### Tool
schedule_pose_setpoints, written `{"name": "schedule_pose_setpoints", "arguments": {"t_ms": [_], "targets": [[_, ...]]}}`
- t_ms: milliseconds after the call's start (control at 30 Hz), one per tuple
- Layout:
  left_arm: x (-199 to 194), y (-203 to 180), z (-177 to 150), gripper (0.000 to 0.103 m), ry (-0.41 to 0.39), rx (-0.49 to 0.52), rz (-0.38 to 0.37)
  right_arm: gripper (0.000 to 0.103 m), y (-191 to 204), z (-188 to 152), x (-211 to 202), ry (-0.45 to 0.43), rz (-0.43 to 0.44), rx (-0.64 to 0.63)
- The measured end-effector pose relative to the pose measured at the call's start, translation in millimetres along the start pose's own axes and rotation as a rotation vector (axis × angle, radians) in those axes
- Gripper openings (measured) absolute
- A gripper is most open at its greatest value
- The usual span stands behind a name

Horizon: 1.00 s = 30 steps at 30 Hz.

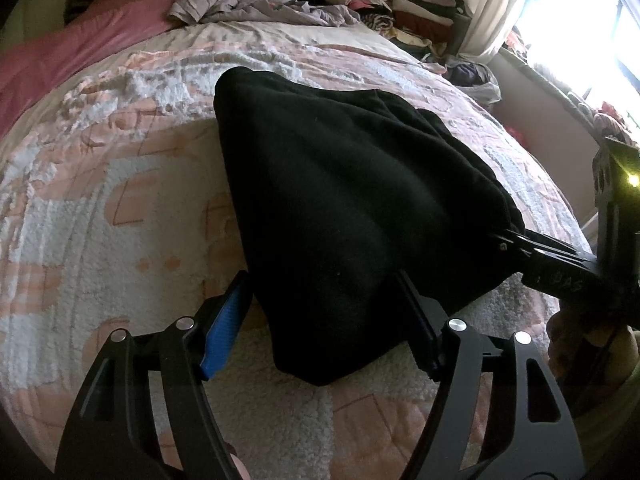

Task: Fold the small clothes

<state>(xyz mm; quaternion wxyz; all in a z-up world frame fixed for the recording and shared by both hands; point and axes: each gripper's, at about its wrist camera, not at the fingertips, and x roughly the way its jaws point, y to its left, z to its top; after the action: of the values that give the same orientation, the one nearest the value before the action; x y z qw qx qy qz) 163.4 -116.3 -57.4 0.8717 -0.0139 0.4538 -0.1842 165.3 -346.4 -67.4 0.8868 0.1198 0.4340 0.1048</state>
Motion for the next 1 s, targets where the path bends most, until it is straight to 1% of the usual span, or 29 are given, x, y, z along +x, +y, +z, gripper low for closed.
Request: {"name": "schedule_pose_setpoints", "arguments": {"t_ms": [167, 200, 367, 433, 600, 700, 800, 933, 1000], "targets": [[-1, 0, 0, 0.064, 0.002, -0.001, -0.004, 0.084, 0, -2, -4, -0.003, 0.005, 0.016], [-1, 0, 0, 0.065, 0.002, 0.000, -0.002, 0.086, -1, -3, -5, -0.005, 0.008, 0.018], [-5, 1, -1, 0.067, 0.001, -0.007, -0.003, 0.097, -4, -7, -18, -0.042, 0.019, 0.045], [-9, 0, -2, 0.070, -0.003, -0.008, 0.000, 0.098, -6, -9, -27, -0.068, 0.021, 0.057], [-19, 1, -1, 0.075, -0.017, -0.010, -0.003, 0.098, -9, -17, -49, -0.122, 0.039, 0.077], [-28, 1, 0, 0.079, -0.036, -0.012, -0.004, 0.098, -7, -23, -60, -0.152, 0.027, 0.070], [-39, 1, 0, 0.083, -0.061, -0.009, -0.002, 0.098, -3, -29, -75, -0.209, 0.026, 0.061], [-56, -1, -1, 0.093, -0.099, 0.010, 0.013, 0.098, 6, -36, -98, -0.295, 0.029, 0.036], [-65, -2, -3, 0.093, -0.119, 0.020, 0.022, 0.098, 10, -40, -108, -0.328, 0.028, 0.026]]}}
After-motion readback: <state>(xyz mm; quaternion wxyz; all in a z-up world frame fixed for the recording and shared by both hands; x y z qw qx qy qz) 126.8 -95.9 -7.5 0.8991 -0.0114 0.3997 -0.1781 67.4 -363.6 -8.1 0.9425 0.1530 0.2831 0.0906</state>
